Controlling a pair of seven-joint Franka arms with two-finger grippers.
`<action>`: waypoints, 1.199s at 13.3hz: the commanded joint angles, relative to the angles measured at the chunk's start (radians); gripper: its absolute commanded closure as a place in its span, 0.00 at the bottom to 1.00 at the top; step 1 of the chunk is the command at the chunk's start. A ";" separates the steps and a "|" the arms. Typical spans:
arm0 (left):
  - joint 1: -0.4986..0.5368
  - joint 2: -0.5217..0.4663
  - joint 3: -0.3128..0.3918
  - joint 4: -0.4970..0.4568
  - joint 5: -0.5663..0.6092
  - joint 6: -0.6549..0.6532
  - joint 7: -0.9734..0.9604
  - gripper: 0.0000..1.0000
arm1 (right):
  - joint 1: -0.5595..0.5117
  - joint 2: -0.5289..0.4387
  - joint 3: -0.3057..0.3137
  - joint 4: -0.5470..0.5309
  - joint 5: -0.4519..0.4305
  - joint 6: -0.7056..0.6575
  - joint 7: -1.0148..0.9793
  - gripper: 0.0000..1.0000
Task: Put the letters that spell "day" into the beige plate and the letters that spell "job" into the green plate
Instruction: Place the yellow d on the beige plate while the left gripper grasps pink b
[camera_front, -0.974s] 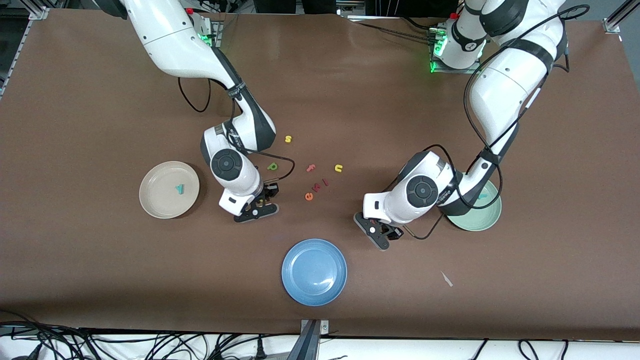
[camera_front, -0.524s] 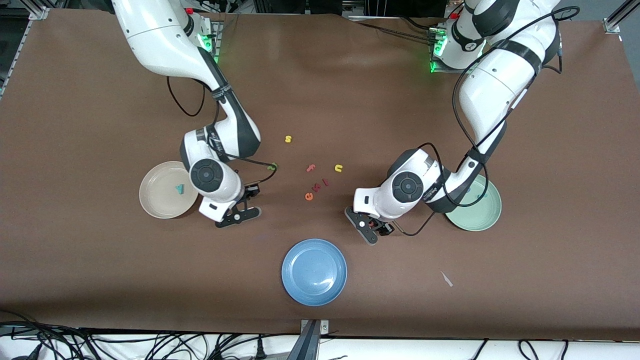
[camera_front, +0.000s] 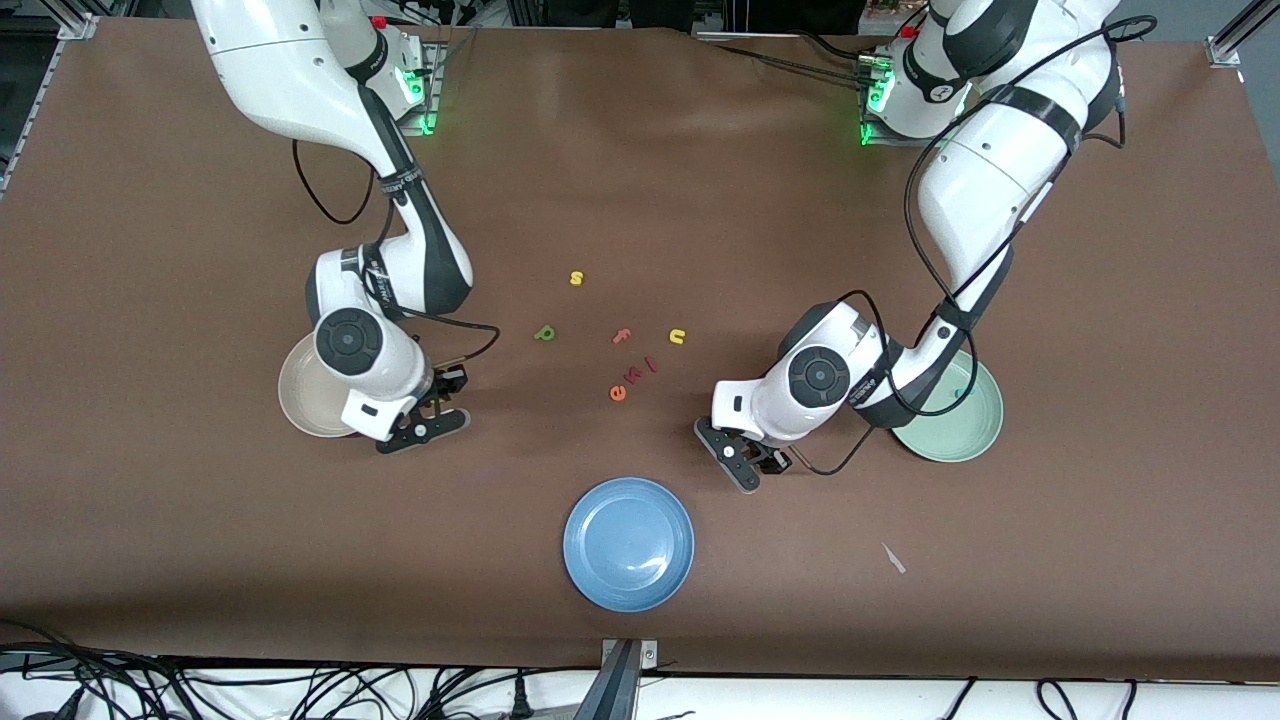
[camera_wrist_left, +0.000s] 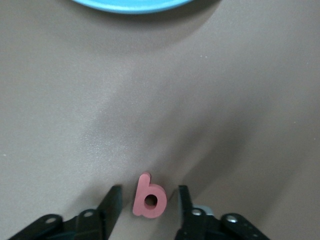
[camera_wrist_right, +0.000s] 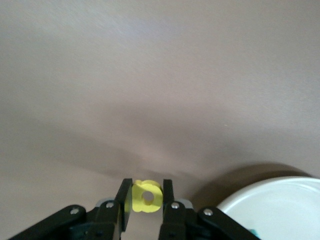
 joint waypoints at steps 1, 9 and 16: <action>-0.016 -0.001 0.014 -0.003 0.019 0.005 0.007 0.67 | 0.003 -0.108 -0.020 -0.158 -0.002 0.083 -0.085 0.79; 0.001 -0.053 0.009 0.011 0.008 -0.076 0.001 0.92 | -0.005 -0.168 -0.120 -0.316 0.009 0.254 -0.349 0.77; 0.132 -0.130 -0.040 -0.003 -0.025 -0.309 0.007 0.92 | -0.028 -0.167 -0.108 -0.307 0.018 0.238 -0.382 0.00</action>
